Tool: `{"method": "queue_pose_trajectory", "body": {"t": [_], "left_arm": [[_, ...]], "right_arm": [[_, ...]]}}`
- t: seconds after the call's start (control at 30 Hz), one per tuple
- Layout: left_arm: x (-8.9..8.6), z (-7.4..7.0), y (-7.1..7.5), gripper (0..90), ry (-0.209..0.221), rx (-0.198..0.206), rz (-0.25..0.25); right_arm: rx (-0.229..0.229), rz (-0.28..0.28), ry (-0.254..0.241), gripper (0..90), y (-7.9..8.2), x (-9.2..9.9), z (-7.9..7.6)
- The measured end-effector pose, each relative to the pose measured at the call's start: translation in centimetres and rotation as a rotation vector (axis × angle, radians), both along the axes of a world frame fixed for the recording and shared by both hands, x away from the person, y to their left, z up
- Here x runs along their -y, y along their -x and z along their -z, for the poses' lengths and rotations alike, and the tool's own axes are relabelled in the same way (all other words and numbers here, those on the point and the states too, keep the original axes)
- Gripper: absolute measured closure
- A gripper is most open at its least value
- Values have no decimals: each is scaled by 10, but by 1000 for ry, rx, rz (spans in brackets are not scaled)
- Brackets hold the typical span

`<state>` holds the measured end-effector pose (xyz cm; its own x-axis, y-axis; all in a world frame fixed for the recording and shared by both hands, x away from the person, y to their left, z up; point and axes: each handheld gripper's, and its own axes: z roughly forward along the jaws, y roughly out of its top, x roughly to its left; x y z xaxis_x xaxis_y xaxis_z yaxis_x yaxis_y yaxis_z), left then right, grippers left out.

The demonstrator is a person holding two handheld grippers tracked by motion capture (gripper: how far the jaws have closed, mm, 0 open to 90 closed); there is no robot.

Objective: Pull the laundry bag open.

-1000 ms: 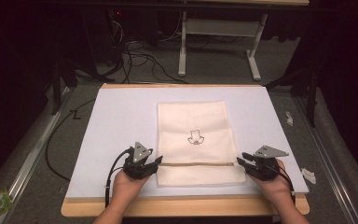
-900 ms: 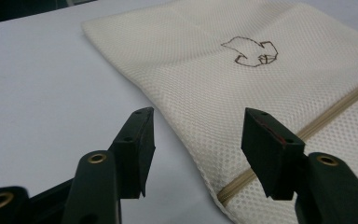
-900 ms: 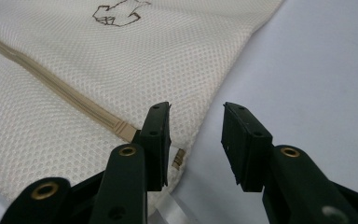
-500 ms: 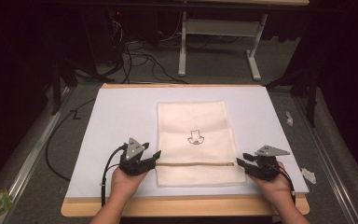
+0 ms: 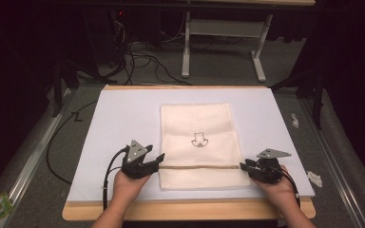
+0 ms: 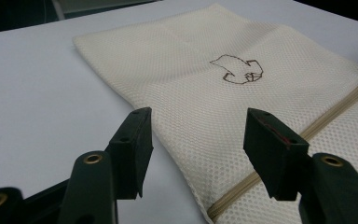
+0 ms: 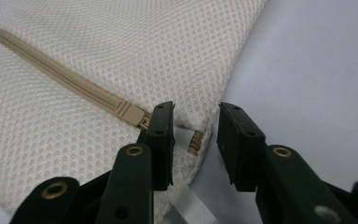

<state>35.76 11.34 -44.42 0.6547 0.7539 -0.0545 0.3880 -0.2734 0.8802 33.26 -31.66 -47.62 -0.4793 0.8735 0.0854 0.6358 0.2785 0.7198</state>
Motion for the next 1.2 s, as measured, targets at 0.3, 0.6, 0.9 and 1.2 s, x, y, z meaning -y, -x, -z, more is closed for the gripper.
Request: {"method": "queue_pose_trajectory", "body": {"t": [0.3, 0.6, 0.9, 1.2], "left_arm": [[2, 0, 2, 423, -8, 4, 15], [6, -4, 6, 423, 26, 4, 43], [22, -4, 7, 437, 100, -40, 103], [50, -4, 20, 501, 48, -46, 189]], "right_arm": [[3, 3, -8, 700, 1, 0, 1], [1, -26, 13, 828, 1, -4, -1], [17, -24, 24, 853, 2, -7, -6], [66, -52, 45, 853, 8, -9, -12]]}}
